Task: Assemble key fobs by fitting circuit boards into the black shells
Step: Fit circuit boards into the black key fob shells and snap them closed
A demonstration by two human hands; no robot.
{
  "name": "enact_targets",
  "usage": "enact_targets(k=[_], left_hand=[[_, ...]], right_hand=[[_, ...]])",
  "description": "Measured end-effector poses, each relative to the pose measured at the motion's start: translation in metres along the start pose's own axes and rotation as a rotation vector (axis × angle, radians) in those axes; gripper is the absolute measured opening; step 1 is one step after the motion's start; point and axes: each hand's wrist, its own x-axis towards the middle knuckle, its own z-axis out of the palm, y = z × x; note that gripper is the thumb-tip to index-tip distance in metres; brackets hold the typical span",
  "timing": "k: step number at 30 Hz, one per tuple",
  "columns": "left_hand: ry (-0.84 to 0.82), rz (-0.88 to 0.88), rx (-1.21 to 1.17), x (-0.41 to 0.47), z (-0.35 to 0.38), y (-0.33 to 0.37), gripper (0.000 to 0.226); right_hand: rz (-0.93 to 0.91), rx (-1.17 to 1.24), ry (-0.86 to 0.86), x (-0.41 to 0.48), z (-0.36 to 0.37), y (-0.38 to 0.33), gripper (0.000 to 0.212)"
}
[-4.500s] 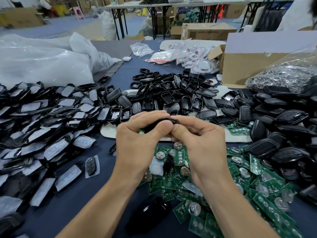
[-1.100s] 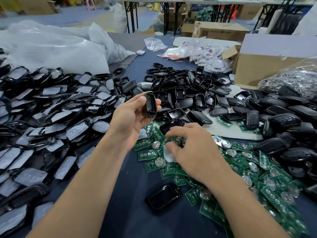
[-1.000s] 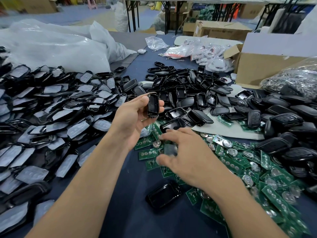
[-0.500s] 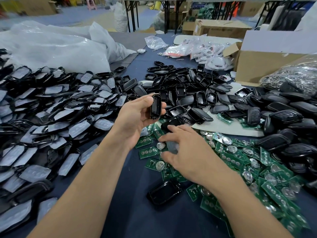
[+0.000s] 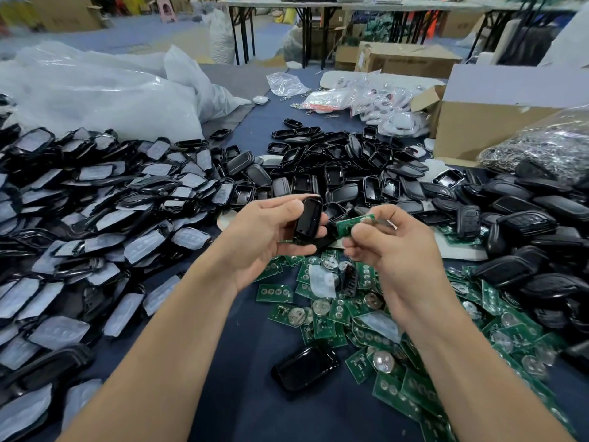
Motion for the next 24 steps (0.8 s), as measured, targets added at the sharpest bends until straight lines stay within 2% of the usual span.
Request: enact_targets(k=[3,9,15,18,21,24], left_hand=[[-0.034,-0.007,0.014,0.001,0.001,-0.001,0.027],[-0.065,-0.024,0.01,0.001,-0.001,-0.003,0.03],[-0.131,-0.013,0.071,0.001,-0.001,-0.004,0.04],[-0.129,-0.006,0.062,0.001,-0.001,-0.005,0.039],[-0.088,-0.014,0.047,0.003,-0.001,-0.007,0.032],[0.026,0.0,0.117,0.005,0.001,-0.011,0.027]], right_hand=[[0.077,0.163,-0.021,0.003,0.0,0.0,0.021],[0.029,-0.024,0.017,0.002,-0.001,-0.001,0.036],[0.021,0.018,0.004,0.002,0.001,-0.002,0.016],[0.027,0.016,-0.003,0.003,-0.001,-0.001,0.013],[0.007,-0.007,-0.01,0.003,-0.003,0.0,0.017],[-0.06,-0.093,0.001,0.005,-0.003,0.003,0.017]])
